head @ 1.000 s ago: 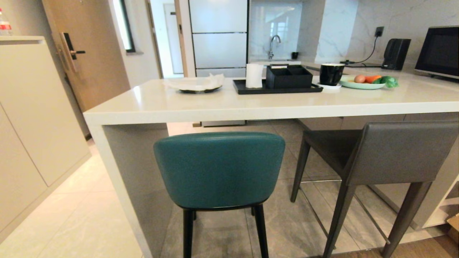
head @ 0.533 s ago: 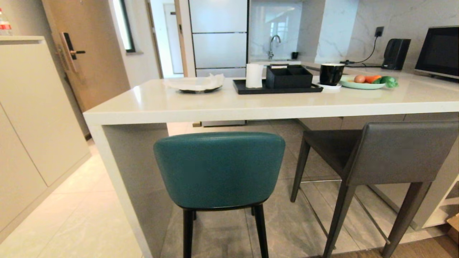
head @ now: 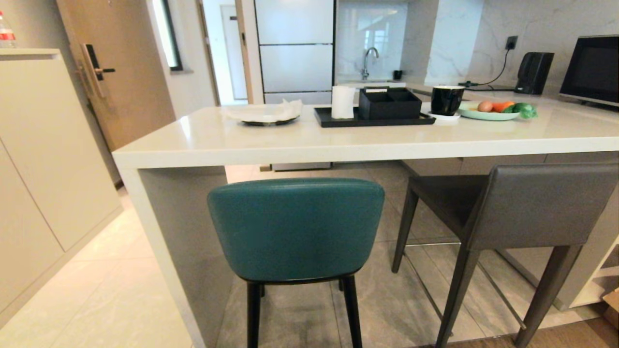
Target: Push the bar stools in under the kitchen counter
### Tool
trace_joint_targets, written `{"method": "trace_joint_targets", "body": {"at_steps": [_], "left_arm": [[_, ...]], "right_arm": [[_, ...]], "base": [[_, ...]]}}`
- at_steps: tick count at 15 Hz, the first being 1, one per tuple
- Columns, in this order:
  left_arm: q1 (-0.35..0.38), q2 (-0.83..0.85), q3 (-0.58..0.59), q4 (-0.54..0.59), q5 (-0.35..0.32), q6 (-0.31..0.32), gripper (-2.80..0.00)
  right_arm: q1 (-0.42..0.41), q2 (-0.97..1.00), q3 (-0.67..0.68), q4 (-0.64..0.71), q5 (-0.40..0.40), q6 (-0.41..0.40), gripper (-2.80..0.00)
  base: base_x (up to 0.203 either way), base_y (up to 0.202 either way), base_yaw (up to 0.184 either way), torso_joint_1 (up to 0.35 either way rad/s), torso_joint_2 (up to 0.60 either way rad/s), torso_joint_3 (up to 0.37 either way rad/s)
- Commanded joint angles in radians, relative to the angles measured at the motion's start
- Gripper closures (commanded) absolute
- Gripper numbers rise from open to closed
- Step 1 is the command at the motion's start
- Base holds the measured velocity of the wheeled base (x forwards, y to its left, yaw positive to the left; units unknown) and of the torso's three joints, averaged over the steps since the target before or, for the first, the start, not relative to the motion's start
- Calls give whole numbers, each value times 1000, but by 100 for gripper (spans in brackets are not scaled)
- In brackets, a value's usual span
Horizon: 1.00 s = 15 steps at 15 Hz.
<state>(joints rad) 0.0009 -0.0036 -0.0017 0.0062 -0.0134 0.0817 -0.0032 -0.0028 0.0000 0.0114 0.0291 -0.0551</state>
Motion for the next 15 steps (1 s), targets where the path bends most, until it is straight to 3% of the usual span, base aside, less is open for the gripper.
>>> {"method": "trace_joint_targets", "body": {"at_steps": [1,15], "left_arm": [[1,4,0,0,-5,1,0],[1,4,0,-1,12,-68,0]], "right_arm": [[0,3,0,1,2,0,0],[0,3,0,1,3,-2,0]], "base": [[0,0,0,0,0,0],[0,0,0,0,0,0]]}}
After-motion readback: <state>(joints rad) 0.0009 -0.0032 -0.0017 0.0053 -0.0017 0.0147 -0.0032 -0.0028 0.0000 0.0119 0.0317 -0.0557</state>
